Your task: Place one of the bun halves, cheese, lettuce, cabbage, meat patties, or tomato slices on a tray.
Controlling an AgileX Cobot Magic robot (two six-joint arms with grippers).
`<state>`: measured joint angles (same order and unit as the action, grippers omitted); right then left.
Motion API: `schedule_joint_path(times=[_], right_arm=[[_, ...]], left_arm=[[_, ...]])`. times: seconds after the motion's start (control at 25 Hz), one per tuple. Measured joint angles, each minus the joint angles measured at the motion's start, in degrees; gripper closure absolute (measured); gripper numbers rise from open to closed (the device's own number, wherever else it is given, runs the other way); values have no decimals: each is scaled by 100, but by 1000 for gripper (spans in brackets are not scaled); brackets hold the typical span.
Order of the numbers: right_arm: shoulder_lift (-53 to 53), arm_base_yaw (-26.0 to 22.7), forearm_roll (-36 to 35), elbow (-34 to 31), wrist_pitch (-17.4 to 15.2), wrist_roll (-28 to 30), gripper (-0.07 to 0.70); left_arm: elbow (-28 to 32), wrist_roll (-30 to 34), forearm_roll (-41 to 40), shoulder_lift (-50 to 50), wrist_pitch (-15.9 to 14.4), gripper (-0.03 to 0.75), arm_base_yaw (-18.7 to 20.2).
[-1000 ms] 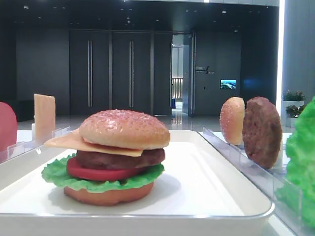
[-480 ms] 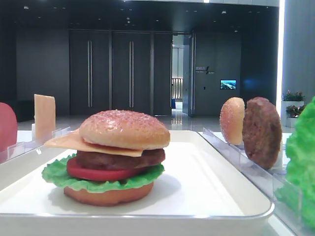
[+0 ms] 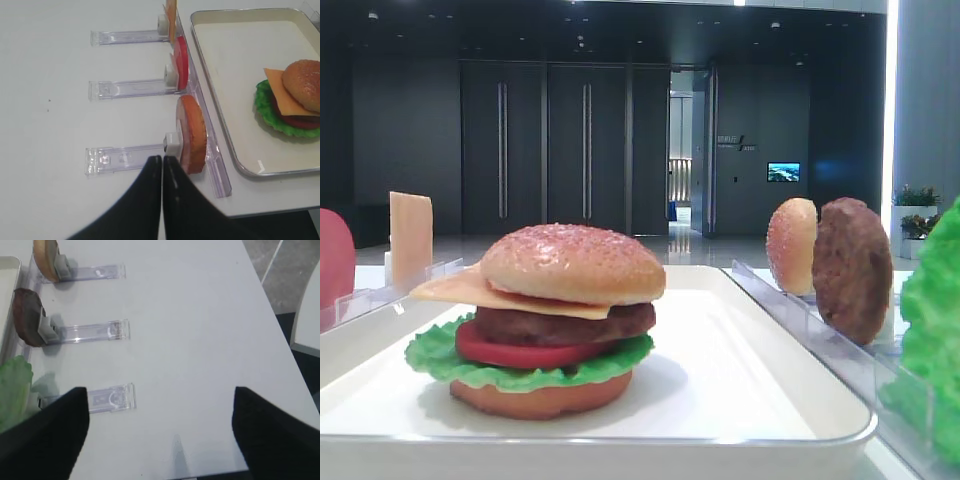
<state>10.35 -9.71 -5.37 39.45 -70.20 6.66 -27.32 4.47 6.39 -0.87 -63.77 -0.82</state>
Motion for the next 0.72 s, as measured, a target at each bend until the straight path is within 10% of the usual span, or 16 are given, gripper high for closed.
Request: schedule_joint_path(times=[0.72], right_arm=[[-1081,0,-9,-829,94,0,76]], left_arm=[[0,0,0,0,0,715,0]])
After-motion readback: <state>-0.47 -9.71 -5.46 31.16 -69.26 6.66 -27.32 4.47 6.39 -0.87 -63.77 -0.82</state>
